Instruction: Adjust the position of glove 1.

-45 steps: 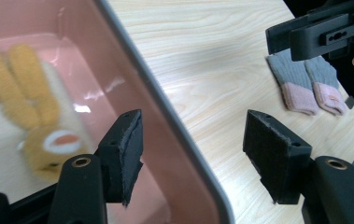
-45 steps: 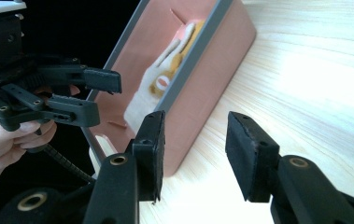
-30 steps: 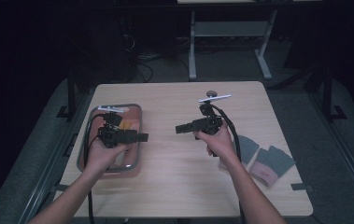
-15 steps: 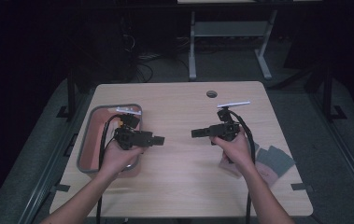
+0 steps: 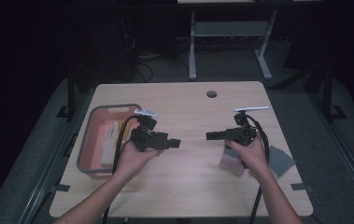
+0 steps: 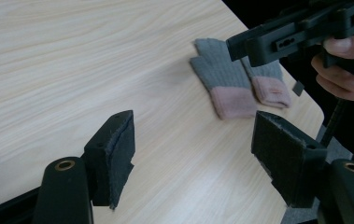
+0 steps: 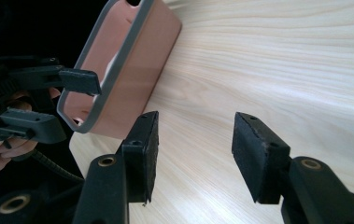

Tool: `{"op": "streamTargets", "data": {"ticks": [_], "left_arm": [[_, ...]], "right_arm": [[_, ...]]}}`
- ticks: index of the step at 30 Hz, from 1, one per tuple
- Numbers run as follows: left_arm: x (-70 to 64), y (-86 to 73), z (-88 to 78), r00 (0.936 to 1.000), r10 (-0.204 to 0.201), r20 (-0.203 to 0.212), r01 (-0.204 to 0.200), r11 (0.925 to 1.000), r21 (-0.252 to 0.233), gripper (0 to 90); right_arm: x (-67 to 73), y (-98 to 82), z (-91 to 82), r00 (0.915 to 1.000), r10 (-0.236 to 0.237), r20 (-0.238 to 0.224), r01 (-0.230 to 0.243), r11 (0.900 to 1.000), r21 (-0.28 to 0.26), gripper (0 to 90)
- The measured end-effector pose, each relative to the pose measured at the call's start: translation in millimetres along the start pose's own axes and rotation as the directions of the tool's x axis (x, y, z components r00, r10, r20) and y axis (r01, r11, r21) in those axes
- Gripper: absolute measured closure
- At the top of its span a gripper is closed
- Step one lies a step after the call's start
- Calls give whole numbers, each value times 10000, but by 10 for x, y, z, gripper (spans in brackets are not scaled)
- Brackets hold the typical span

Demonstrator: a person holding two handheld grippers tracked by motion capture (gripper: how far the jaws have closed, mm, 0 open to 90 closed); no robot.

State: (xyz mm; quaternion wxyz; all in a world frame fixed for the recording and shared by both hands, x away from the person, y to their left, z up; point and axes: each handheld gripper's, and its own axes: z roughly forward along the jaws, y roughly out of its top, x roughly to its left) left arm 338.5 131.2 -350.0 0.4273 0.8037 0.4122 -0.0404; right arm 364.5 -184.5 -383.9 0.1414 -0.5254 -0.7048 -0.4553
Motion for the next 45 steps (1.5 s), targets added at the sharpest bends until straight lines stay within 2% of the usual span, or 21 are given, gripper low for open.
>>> {"op": "streamTargets", "data": {"ticks": [15,26,29,33,39,45], "left_arm": [[-255,64,362,9977,407,545,-424,9987,292,293],[-407,66,592,9937,660,901,-710,9960,537,285],[-433,56,650,9929,598,1028,-664,9958,625,281],[-464,30,737,9911,703,1132,-792,9940,758,280],[-514,8,834,9892,802,1229,-918,9915,917,279],[-534,-14,898,9892,795,1233,-923,9905,1015,271]], "right_arm": [[-319,-228,-448,9963,346,784,-328,9992,-249,498],[-525,-440,-694,9849,442,1675,-384,9985,-378,499],[-571,-498,-753,9800,407,1950,-338,9987,-387,499],[-628,-574,-828,9699,365,2407,-271,9987,-422,500],[-714,-683,-893,9475,245,3189,-143,9993,-341,507],[-790,-762,-939,9293,328,3678,-257,9994,-242,512]]}}
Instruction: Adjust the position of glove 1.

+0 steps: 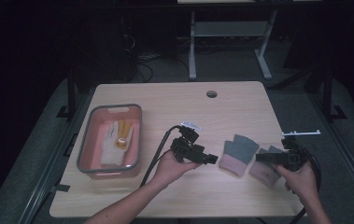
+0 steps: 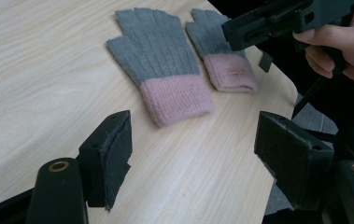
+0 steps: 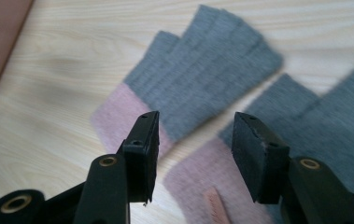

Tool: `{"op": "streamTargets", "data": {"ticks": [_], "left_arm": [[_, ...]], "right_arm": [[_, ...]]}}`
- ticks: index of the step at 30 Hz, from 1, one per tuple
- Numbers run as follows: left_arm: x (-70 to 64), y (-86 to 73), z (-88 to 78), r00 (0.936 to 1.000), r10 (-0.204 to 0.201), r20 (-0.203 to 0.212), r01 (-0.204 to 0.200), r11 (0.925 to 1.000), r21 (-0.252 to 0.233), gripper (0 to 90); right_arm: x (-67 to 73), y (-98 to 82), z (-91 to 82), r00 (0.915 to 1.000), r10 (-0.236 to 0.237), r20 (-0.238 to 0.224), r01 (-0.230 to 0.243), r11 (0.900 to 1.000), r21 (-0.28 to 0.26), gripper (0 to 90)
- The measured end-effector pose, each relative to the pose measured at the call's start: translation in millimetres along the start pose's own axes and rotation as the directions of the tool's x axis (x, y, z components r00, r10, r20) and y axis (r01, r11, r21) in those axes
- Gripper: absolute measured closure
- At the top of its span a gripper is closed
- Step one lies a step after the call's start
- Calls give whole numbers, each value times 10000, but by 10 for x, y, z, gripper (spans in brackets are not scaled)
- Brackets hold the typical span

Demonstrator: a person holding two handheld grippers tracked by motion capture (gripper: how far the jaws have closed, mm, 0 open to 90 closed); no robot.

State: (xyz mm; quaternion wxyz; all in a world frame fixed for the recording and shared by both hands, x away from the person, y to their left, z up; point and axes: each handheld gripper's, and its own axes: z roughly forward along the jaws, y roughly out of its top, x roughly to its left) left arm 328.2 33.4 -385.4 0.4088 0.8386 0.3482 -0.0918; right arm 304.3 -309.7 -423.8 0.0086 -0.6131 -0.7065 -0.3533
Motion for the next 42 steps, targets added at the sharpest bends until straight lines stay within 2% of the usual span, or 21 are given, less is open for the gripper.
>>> {"op": "streamTargets", "data": {"ticks": [5,7,15,20,22,28,32,37,42], "left_arm": [[0,-14,66,10000,-29,84,28,10000,93,270],[-7,-19,88,9999,-40,105,39,9999,125,270],[-34,-23,146,9998,-15,183,11,9998,209,270],[-43,-31,175,9996,-53,291,46,9997,242,270],[-42,-33,181,9995,-49,308,41,9996,265,270],[-39,-37,190,9996,-55,266,48,9996,266,270],[-35,-57,197,9998,-54,187,50,9997,219,270],[-21,-71,196,9998,-134,169,132,9998,127,271],[1,-78,189,9997,-178,171,176,9998,137,271]], "right_arm": [[-62,-35,-28,9990,52,437,-51,10000,-17,517],[-74,-47,-32,9981,211,580,-215,9998,54,518],[-170,-132,-6,9904,185,1373,-212,9996,182,519],[-175,-179,55,9824,-77,1866,-5,9990,441,513],[-165,-193,85,9786,-313,2035,213,9985,512,516],[-97,-209,123,9625,-851,2575,690,9951,709,572],[-91,-224,133,9589,-937,2679,796,9948,633,663],[-97,-219,135,9633,-863,2543,722,9953,643,782],[-97,-211,134,9668,-764,2437,628,9960,632,827]]}}
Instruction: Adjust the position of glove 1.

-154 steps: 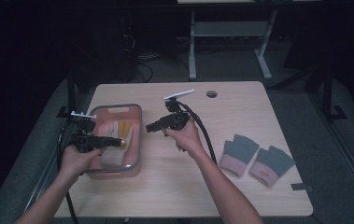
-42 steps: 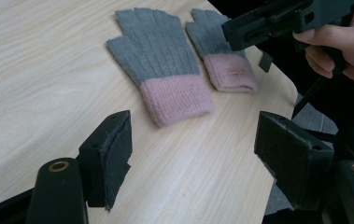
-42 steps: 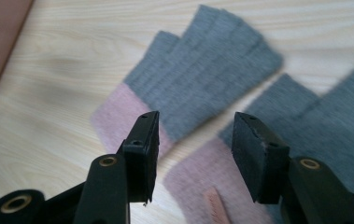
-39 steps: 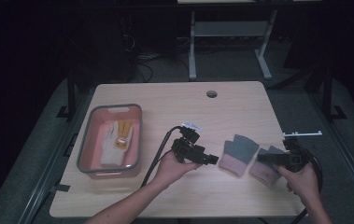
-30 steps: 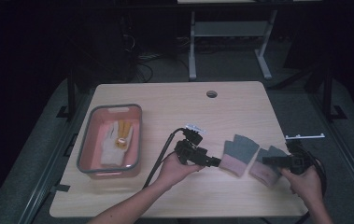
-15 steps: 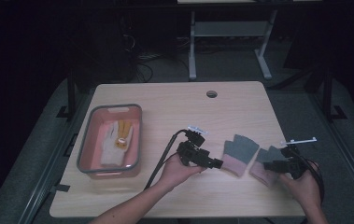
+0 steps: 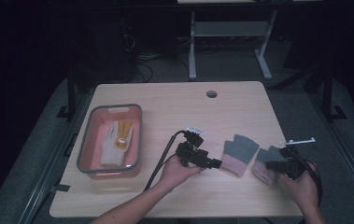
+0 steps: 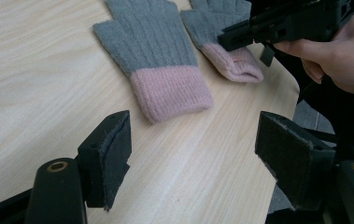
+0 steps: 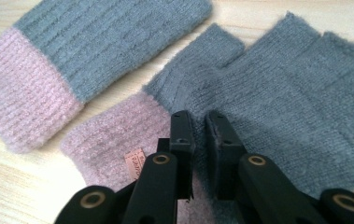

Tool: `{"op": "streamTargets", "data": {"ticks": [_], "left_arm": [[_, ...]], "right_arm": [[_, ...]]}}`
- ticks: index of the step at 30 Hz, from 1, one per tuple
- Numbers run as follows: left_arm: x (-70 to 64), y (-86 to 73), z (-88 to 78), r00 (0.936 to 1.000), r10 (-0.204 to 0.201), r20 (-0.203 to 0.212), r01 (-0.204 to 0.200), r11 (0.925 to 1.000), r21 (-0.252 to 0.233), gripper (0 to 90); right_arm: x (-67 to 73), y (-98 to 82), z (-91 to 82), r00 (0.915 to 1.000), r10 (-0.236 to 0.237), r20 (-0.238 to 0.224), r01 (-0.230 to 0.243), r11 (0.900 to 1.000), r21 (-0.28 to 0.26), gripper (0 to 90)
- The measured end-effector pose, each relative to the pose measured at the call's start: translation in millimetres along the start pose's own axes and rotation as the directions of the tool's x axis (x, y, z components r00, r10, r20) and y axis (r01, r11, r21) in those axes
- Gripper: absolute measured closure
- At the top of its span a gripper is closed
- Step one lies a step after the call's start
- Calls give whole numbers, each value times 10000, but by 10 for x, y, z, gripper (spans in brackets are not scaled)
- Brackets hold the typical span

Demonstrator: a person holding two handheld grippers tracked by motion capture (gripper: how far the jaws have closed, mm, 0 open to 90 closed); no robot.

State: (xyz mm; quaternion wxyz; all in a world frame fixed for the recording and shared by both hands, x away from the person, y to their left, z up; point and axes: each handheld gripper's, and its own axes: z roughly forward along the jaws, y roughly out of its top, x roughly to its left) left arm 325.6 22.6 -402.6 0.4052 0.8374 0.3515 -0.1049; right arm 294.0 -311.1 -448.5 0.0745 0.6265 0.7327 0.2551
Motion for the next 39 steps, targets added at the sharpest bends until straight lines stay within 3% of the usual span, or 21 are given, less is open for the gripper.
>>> {"op": "streamTargets", "data": {"ticks": [6,16,29,30,39], "left_arm": [[17,2,-23,10000,-23,-26,23,10000,-61,270],[20,4,-50,10000,-57,-27,56,9998,-185,271],[73,-31,-118,9998,-192,-46,191,9995,-265,271],[77,-34,-119,9998,-202,-45,201,9994,-273,271],[112,-46,-166,9995,-276,-154,270,9990,-355,270]], "right_arm": [[-26,16,-36,9994,158,-299,-157,9999,36,845],[61,109,-207,9981,108,-610,-123,9996,-245,850],[410,360,-231,9925,-617,-1053,584,9977,-346,847],[439,372,-229,9924,-466,-1143,438,9987,-275,847],[600,493,-171,9897,-710,-1242,694,9974,-177,846]]}}
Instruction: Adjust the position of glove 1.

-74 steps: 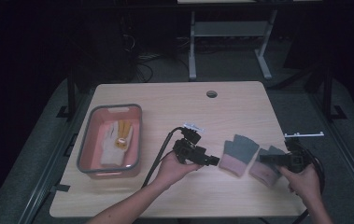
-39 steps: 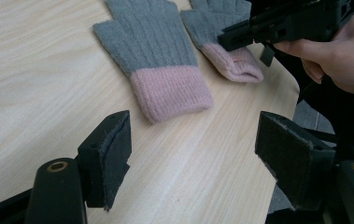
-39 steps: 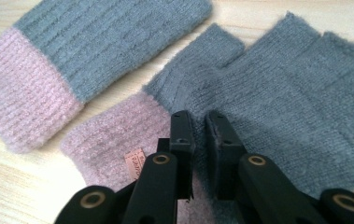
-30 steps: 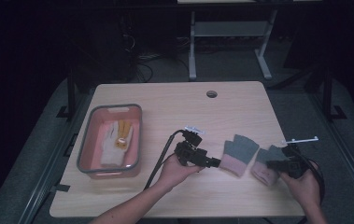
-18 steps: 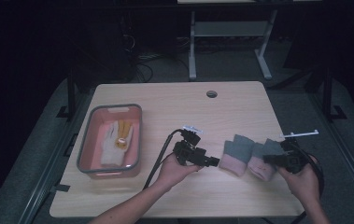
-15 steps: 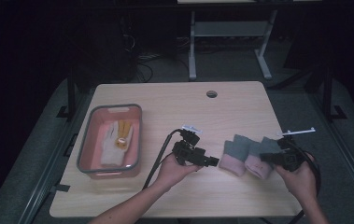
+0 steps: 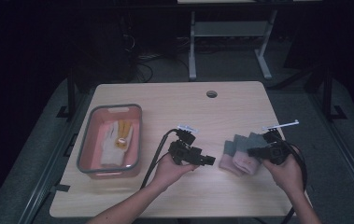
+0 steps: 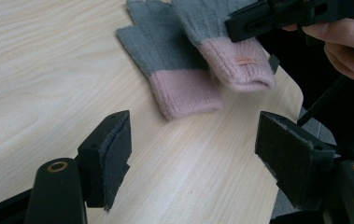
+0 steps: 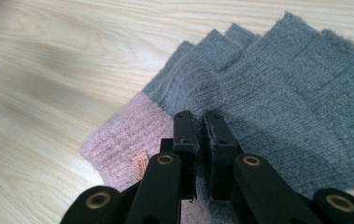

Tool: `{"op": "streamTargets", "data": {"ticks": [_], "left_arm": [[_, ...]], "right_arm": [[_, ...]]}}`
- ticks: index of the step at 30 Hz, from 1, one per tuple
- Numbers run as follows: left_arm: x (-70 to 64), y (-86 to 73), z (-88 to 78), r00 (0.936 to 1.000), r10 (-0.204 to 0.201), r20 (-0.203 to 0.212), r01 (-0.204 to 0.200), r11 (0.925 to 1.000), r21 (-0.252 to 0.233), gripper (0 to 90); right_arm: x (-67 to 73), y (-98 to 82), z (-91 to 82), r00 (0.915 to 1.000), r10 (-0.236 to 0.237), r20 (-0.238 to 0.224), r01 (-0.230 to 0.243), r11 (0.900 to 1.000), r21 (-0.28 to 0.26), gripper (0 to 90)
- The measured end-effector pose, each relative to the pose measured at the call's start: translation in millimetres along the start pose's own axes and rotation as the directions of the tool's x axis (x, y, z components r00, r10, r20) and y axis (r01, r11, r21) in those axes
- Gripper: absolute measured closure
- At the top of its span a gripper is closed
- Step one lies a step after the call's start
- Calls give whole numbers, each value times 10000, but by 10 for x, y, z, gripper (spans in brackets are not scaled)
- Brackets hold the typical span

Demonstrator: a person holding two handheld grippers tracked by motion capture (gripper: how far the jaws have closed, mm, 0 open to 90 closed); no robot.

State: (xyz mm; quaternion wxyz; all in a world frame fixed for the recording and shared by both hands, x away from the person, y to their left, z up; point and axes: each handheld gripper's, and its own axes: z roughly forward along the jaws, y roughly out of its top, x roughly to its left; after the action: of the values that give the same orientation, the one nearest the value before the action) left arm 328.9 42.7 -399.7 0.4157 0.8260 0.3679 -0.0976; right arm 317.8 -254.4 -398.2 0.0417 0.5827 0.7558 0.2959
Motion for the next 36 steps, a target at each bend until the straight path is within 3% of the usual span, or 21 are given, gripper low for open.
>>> {"op": "streamTargets", "data": {"ticks": [12,20,26,31,36], "left_arm": [[35,-21,11,10000,-95,-16,95,9999,68,270],[45,-23,27,9999,-107,-7,107,9999,114,271],[28,-26,49,9999,-114,7,114,9997,205,271],[19,0,104,9999,-155,53,153,9995,277,275],[25,40,188,9997,-238,55,237,9994,250,290]], "right_arm": [[117,128,205,9991,-422,12,421,9987,281,843],[164,161,359,9992,-406,-6,405,9970,667,831],[129,142,398,9985,-544,35,542,9971,530,776],[77,111,311,9994,-214,-263,220,9995,223,656],[-21,36,271,9991,172,-398,-170,9998,33,609]]}}
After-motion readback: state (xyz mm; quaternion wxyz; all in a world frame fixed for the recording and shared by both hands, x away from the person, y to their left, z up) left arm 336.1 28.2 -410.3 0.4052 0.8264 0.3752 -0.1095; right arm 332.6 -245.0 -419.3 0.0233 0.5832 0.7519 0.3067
